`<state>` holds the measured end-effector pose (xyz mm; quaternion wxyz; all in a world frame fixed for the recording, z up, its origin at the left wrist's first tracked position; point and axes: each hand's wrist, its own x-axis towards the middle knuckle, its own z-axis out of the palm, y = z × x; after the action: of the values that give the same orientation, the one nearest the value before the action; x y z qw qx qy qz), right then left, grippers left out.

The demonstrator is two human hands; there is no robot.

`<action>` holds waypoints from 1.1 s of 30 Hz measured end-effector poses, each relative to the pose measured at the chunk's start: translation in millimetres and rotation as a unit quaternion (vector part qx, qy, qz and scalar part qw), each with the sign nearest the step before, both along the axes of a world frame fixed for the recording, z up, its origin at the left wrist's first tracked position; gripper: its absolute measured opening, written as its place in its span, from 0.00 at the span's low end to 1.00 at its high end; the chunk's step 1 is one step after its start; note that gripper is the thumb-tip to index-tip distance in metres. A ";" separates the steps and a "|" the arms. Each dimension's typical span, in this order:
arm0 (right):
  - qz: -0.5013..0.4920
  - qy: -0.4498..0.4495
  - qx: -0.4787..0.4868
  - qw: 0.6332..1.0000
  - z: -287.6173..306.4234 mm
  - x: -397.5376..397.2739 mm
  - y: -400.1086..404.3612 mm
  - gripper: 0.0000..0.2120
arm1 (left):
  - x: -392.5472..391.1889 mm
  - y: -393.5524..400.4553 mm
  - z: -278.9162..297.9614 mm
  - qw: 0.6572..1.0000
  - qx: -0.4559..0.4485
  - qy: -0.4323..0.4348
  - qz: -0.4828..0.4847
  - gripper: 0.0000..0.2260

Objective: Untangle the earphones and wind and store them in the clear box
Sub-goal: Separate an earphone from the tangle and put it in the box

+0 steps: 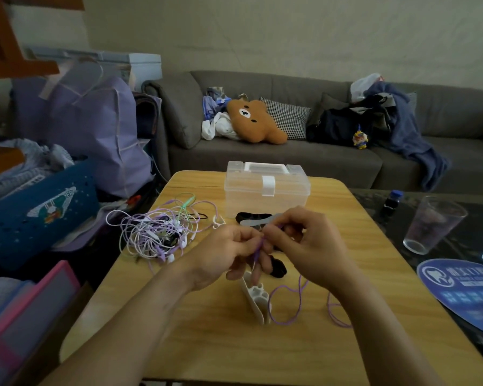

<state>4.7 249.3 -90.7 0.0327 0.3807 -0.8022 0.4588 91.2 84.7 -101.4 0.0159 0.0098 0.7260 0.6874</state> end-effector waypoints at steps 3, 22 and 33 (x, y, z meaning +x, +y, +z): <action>0.009 -0.032 -0.001 0.999 -6.7 -4.7 -1.3 0.02 | -0.1 -2.3 -1.2 0.997 0.053 -0.059 -0.022 0.10; -0.065 -0.027 -0.090 0.993 -14.2 -1.3 -13.6 0.11 | 8.6 -3.6 3.9 0.986 0.104 -0.066 -0.113 0.03; -0.038 -0.087 -0.036 0.995 -15.5 0.8 -13.3 0.17 | 2.3 -0.5 4.6 0.973 0.221 -0.031 0.054 0.11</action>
<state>5.5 235.9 -106.2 -0.0060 0.3069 -0.7989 0.5172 93.5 84.2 -96.8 -0.0011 -0.0472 0.5546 0.8308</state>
